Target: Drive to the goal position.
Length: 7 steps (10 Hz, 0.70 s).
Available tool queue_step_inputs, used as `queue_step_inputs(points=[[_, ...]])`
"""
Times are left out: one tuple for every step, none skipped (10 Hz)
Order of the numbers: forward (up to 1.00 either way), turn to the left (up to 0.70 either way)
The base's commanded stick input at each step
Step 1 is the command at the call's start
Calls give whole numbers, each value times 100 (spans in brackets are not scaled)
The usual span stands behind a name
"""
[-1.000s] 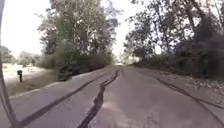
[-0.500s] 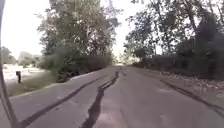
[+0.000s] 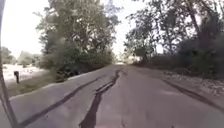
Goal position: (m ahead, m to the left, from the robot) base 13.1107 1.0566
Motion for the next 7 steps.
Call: queue_step_inputs(points=[[70, 0], [70, 0], [70, 0], [70, 0], [70, 0], [70, 0], [70, 0]])
